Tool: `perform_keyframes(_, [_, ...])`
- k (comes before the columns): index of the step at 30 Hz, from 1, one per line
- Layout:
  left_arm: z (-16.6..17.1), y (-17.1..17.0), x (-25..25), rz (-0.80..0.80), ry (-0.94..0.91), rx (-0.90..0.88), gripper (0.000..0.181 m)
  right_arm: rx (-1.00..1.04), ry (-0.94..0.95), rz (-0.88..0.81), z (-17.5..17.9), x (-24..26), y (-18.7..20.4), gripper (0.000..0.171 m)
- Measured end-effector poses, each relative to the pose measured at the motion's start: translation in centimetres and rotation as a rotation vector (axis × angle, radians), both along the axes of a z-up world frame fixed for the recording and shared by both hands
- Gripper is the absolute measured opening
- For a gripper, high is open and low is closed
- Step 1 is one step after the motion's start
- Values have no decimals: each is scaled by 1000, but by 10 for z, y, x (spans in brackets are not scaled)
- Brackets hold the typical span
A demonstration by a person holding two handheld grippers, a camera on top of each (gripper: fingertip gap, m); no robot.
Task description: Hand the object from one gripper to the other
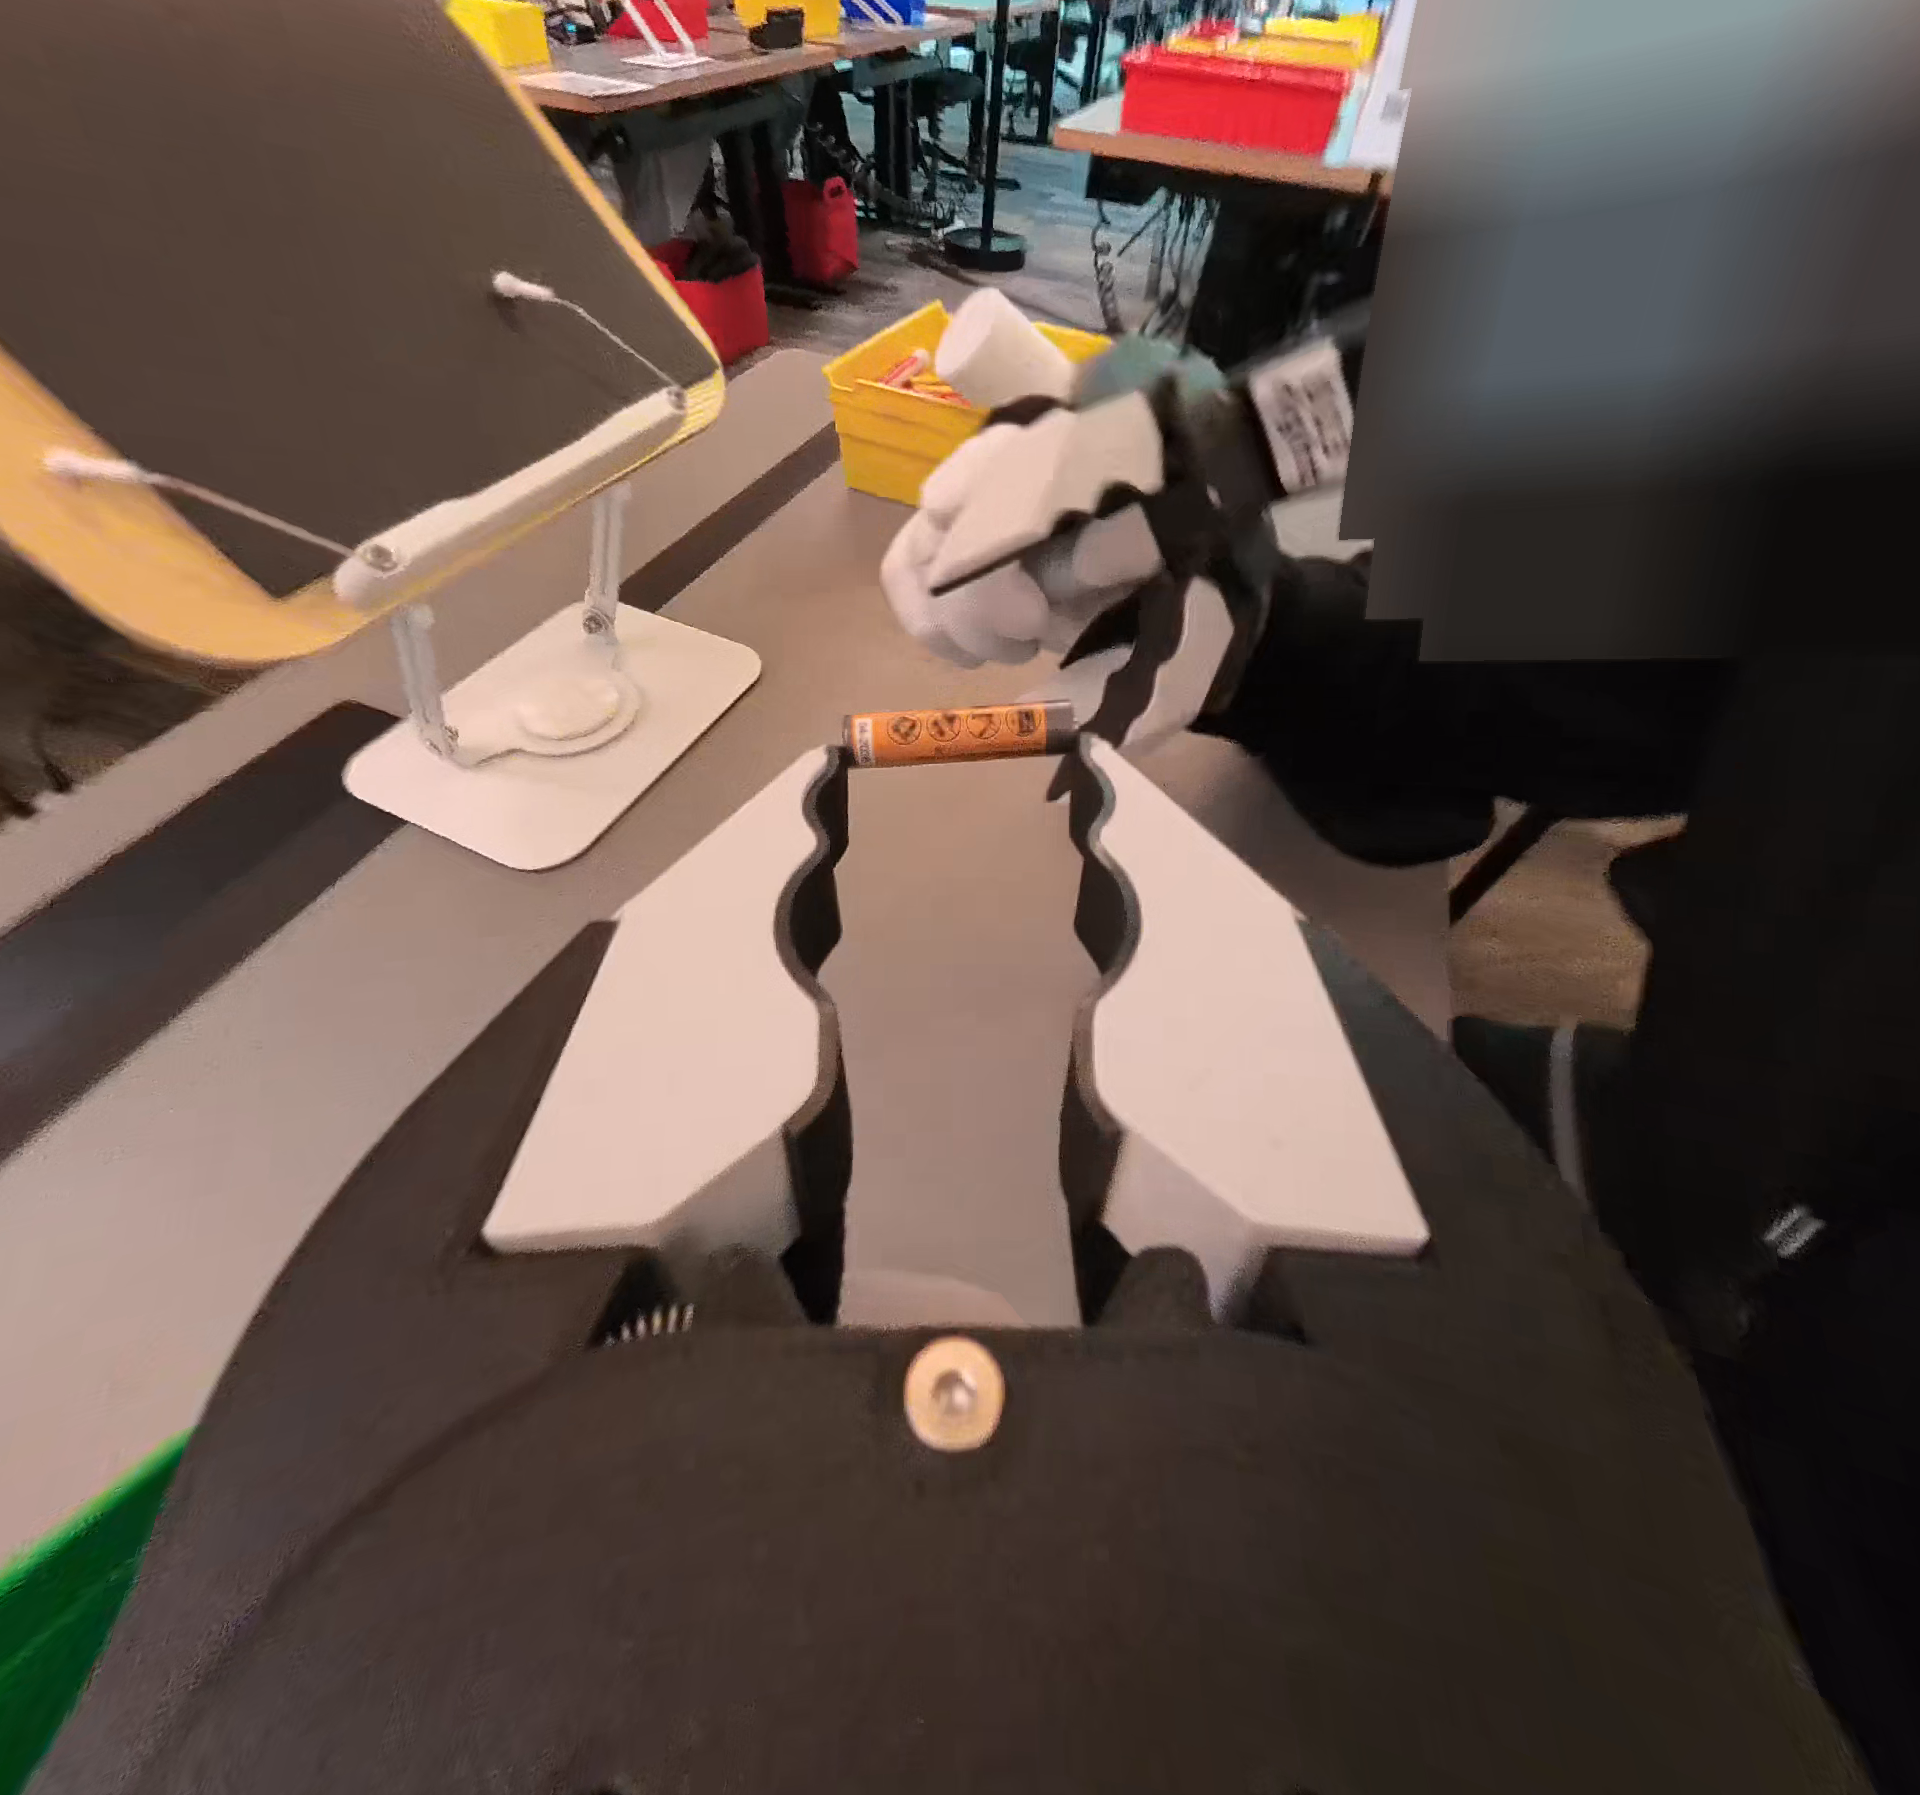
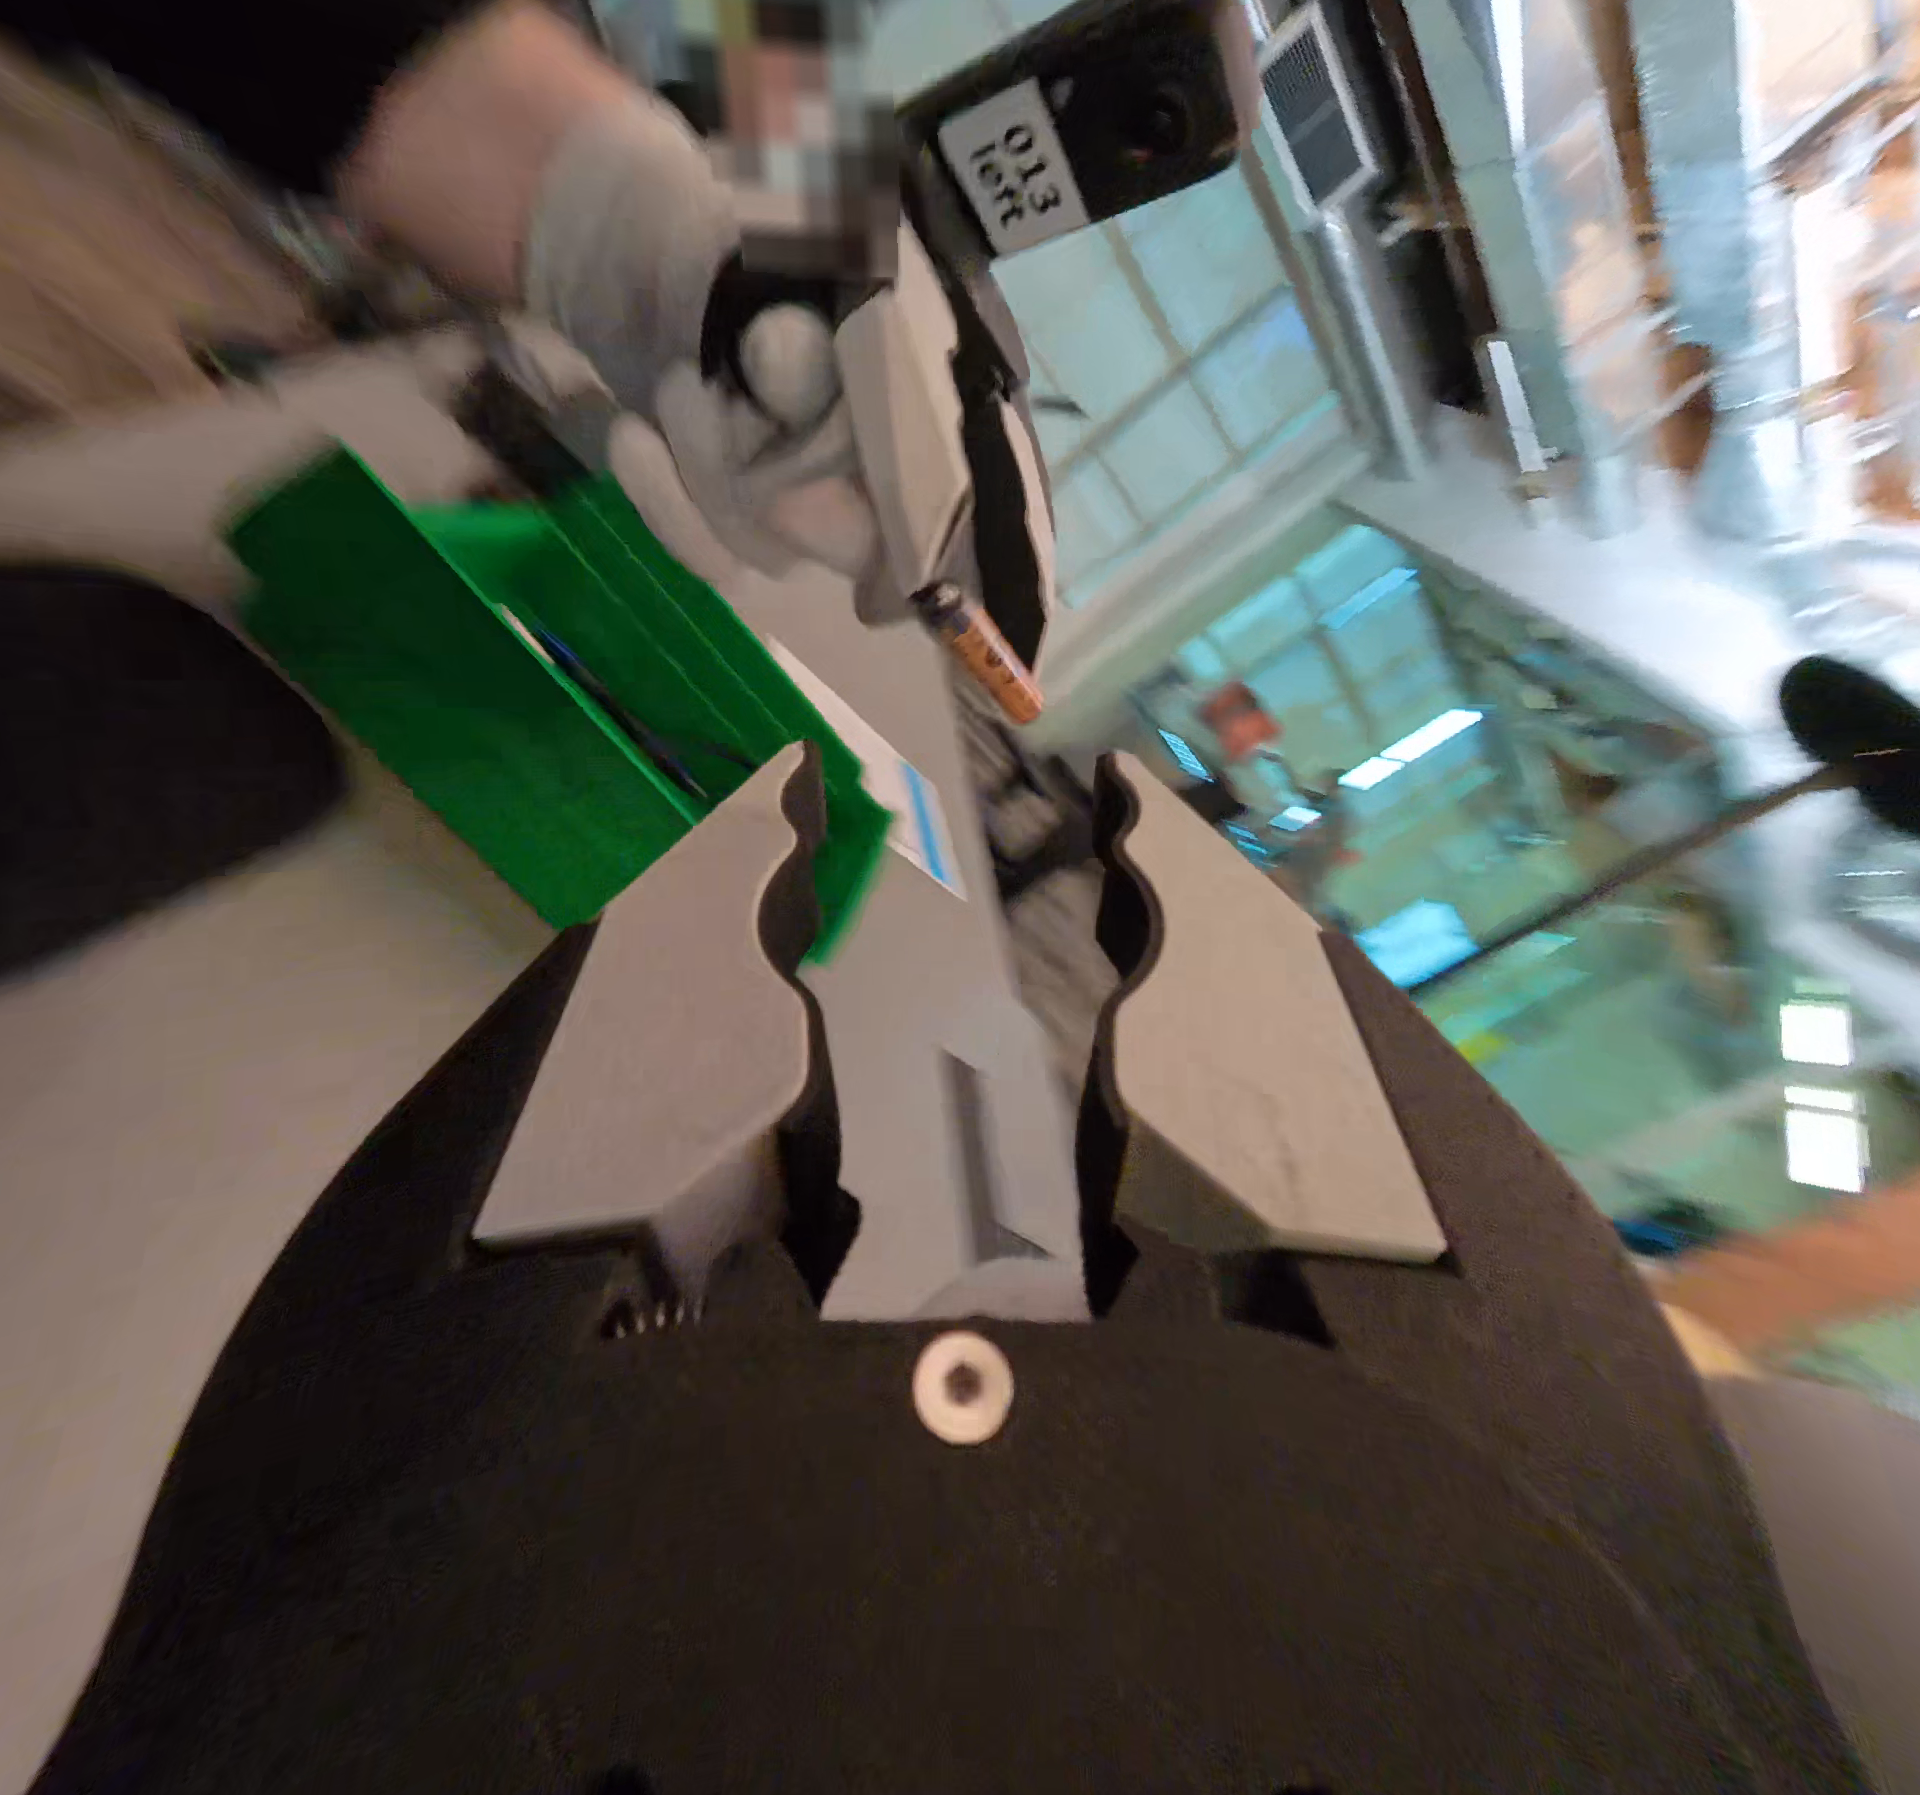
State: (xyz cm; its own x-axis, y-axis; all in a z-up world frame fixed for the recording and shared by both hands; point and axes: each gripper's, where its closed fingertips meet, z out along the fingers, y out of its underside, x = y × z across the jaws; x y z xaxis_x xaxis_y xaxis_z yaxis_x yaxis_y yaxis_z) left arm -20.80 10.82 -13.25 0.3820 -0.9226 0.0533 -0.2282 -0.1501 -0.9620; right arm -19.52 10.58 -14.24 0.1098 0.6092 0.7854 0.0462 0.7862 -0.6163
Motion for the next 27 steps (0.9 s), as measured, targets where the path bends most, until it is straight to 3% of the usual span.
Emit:
perform_keyframes(4, [1,16,-4,-24,-84,-167,41,297,-46,-186,-8,-7,9,47])
perform_keyframes(11, [-15,8,16,-145,-31,-256,41,291,-32,-186,-9,-10,7,35])
perform_keyframes(20, [-22,8,24,-176,-49,-290,41,313,-28,-172,-6,-8,2,8])
perform_keyframes(27, [-18,11,20,-141,-43,-206,46,189,-39,-126,-5,-8,-1,7])
